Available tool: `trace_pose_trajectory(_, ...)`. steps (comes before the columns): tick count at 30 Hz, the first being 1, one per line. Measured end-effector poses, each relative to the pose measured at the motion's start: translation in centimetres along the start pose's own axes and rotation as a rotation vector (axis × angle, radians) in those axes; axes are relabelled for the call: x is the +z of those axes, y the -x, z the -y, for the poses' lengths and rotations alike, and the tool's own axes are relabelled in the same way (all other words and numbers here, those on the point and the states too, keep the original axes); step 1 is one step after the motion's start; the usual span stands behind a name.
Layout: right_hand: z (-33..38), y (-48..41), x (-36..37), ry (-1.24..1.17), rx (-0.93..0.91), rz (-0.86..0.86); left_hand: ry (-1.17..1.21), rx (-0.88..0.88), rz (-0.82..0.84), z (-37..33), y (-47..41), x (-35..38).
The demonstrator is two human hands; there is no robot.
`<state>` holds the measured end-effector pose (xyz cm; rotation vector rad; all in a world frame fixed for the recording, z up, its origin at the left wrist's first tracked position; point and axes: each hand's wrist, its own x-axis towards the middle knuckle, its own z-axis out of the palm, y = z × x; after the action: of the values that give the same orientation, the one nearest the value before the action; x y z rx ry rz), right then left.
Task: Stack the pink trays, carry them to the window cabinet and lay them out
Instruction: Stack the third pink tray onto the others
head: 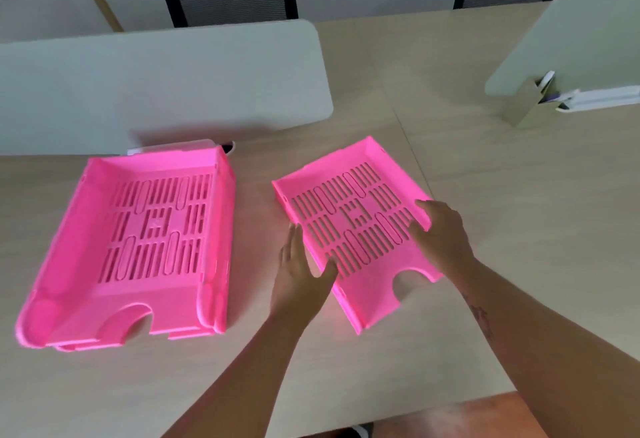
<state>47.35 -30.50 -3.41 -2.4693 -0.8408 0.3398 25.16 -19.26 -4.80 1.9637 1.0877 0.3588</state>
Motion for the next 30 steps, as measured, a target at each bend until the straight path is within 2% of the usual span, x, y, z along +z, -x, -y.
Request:
trace_pose_trajectory(8, -4.2, -0.9, 1.6, 0.121, 0.085, 0.047, 0.092, -0.220, 0.108, 1.1, 1.3, 4.6)
trace_pose_trajectory(14, -4.1, -0.6, 2.0, -0.013, 0.227, 0.039, 0.112, -0.321, 0.068, 1.1, 0.5, 3.6)
trace_pose_trajectory(17, -3.3, 0.1, 1.6, -0.028, 0.242, 0.052, 0.104, -0.245, 0.057, 0.9, 0.5, 1.7)
trace_pose_trajectory(21, -0.4, 2.0, -0.3, -0.084, 0.206, -0.030, 0.112, -0.129, 0.048, 0.5, -0.5, -1.6)
trace_pose_trajectory(26, 6.2, 4.8, -3.7, -0.257, 0.162, -0.170, 0.130, 0.030, 0.067, -0.5, -1.7, -9.3)
trace_pose_trajectory(30, 13.3, 7.0, -4.1, -0.400, 0.123, -0.228, 0.123, 0.174, -0.002, 0.1, -1.8, -17.0)
